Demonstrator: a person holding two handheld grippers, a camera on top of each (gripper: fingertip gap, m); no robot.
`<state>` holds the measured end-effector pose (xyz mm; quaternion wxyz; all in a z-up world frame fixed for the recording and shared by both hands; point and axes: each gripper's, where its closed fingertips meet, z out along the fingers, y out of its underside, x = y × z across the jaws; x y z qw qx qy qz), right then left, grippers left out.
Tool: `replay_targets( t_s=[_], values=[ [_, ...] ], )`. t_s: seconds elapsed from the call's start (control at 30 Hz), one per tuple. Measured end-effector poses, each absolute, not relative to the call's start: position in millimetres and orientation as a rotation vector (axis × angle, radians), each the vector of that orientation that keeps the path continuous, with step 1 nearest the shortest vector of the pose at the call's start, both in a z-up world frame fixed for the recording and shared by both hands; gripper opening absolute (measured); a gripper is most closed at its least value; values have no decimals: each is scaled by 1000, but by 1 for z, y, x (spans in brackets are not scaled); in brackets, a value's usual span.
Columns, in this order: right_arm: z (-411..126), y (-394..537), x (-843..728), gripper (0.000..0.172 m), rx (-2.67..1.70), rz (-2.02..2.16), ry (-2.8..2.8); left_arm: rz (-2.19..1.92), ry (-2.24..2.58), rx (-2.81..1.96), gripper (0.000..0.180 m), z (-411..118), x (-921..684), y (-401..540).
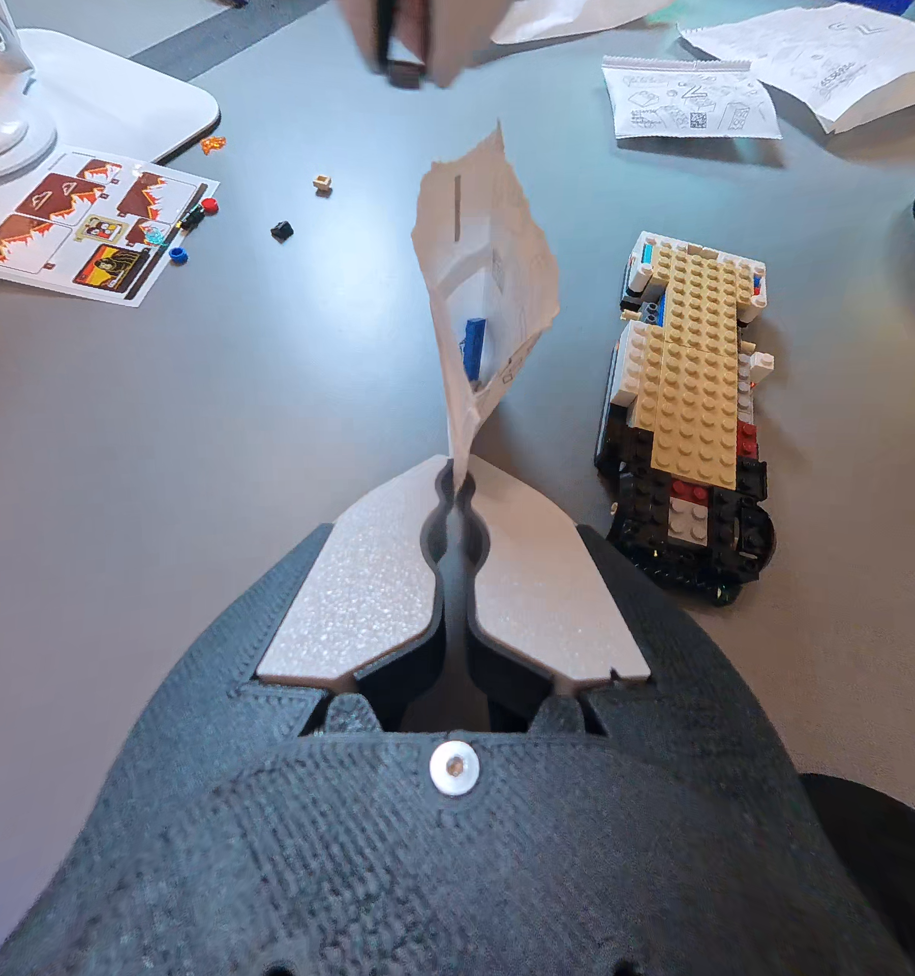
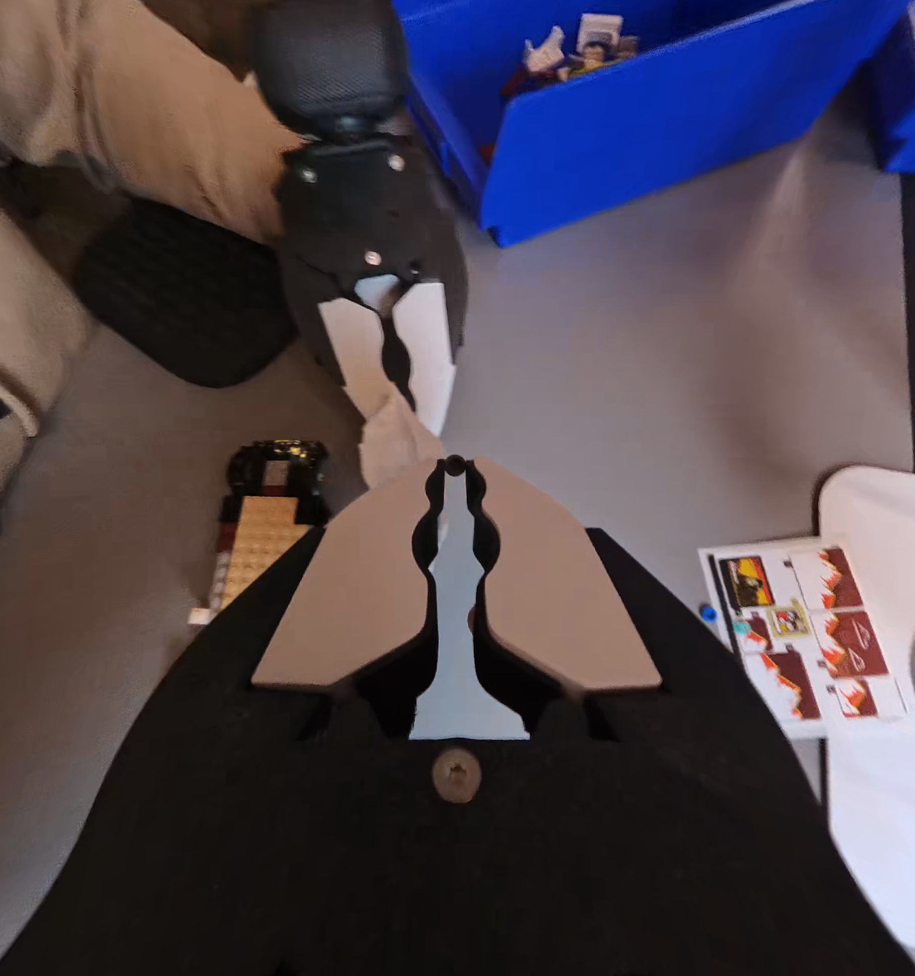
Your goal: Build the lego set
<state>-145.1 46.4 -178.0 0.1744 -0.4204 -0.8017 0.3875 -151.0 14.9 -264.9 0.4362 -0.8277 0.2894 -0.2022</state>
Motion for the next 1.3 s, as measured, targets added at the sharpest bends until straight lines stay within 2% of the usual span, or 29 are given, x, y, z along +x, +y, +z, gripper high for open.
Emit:
replay_targets(
  t_s=[0.2, 0.4, 0.57, 0.83, 1.3],
  values=[
    [-201, 31, -141, 11, -1160, 976, -2368, -500, 717, -2062, 0, -265, -152, 15],
    [-197, 38, -142, 18, -1181, 996, -2323, -501, 710, -2066, 0, -265, -154, 15],
    [-189, 85, -142, 19, -1284, 923, -2205, -497, 712, -2067, 1, -265, -154, 15],
    [-252, 186, -113, 22, -1675, 746, -2044, -494, 716, -2067, 0, -265, -154, 15],
    [-283, 179, -126, 24, -1667, 706, -2128, -510, 707, -2075, 0, -267, -155, 15]
  ],
)
